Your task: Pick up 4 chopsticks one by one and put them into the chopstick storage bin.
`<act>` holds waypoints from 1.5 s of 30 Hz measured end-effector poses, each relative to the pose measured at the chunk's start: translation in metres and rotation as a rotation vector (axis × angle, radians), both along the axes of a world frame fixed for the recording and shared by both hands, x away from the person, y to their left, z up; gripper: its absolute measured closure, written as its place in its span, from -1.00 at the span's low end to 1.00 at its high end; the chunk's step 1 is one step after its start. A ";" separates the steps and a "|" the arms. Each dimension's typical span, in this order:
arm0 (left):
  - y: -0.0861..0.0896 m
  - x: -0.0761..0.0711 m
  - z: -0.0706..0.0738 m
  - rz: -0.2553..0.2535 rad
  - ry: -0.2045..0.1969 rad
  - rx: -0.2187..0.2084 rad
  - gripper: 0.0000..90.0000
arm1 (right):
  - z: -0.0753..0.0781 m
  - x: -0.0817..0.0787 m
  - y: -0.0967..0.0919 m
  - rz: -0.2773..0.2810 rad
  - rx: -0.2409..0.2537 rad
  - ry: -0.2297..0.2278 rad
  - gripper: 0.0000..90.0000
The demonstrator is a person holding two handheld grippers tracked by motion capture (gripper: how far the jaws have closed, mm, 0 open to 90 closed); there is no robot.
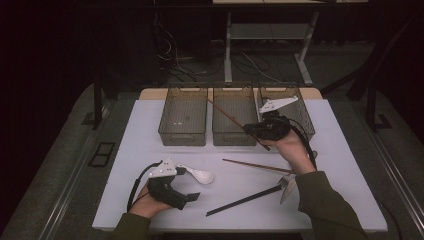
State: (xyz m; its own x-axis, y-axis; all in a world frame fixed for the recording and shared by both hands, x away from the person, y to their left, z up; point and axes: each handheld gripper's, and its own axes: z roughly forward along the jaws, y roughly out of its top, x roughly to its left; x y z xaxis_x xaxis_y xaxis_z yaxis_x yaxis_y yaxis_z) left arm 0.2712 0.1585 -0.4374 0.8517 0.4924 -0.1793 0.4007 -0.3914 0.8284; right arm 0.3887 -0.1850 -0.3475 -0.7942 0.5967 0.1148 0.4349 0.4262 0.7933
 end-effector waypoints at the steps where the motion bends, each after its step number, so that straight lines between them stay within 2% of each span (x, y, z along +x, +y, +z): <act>1: 0.000 0.000 0.000 0.001 0.000 0.000 -1.00 | 0.001 0.002 0.002 -0.001 0.002 0.001 0.86; 10: 0.000 0.000 0.000 -0.001 0.001 0.002 -1.00 | 0.007 0.014 0.023 0.003 0.008 -0.005 0.86; 15: 0.000 0.000 0.000 0.000 0.002 -0.002 -1.00 | 0.010 0.022 0.035 -0.007 0.029 -0.002 0.86; 22: -0.001 0.000 0.000 -0.004 0.001 -0.004 -1.00 | 0.013 0.032 0.053 -0.015 0.030 -0.019 0.86; 35: 0.000 0.000 0.000 -0.011 0.000 -0.003 -1.00 | 0.012 0.052 0.088 -0.020 0.055 -0.020 0.86; 42: 0.000 0.000 0.001 -0.017 -0.004 0.001 -1.00 | 0.011 0.066 0.110 -0.041 0.061 -0.018 0.86; 45: 0.000 0.000 0.001 -0.014 -0.003 -0.010 -1.00 | 0.011 0.069 0.116 -0.043 0.074 -0.013 0.86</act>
